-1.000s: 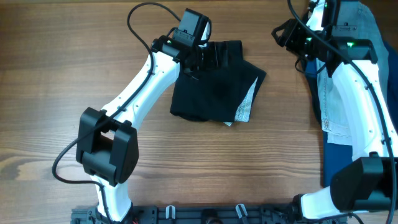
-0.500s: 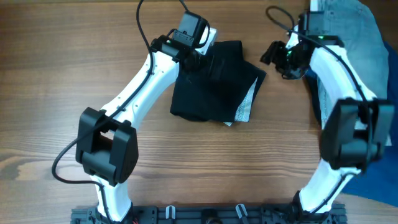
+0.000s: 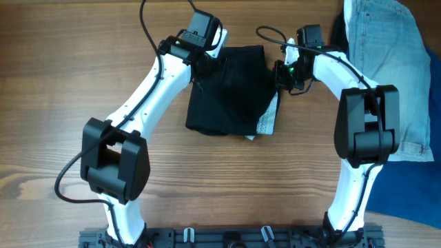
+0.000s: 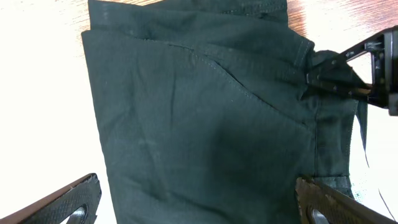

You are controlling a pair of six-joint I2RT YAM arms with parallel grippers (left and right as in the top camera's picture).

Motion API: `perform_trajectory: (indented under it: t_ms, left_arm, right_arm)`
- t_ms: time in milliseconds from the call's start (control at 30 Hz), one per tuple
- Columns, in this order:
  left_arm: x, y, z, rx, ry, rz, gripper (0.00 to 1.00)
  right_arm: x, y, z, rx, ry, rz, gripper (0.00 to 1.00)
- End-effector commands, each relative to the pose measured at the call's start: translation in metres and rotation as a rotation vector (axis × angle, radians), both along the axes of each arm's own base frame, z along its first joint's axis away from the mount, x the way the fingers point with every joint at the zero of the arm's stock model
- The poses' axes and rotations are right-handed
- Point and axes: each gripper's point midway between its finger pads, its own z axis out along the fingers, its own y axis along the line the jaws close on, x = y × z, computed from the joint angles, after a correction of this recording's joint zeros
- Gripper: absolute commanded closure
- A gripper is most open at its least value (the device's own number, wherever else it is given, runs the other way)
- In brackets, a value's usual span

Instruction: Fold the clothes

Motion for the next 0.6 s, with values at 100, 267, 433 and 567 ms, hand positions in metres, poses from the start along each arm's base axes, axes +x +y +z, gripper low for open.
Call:
perform_trajectory:
  t_ms: [100,267,433,567]
  left_arm:
    - [0.001,0.029,0.051,-0.015,-0.074,0.052,0.0]
    - [0.002,0.075,0.105,-0.057,-0.167,0.169,0.0]
    - [-0.003,0.086,0.099,-0.041,-0.13,0.188,0.0]
    - [-0.005,0.087,0.097,-0.036,-0.117,0.188,0.0]
  right_arm:
    - [0.025,0.016,0.122,0.079,-0.247,0.051,0.96]
    - [0.025,0.044,0.203,0.131,-0.465,0.114,0.96]
    - [0.046,0.097,0.159,0.054,-0.494,0.129,0.96]
    - [0.063,0.083,0.109,0.025,-0.422,0.065,0.96]
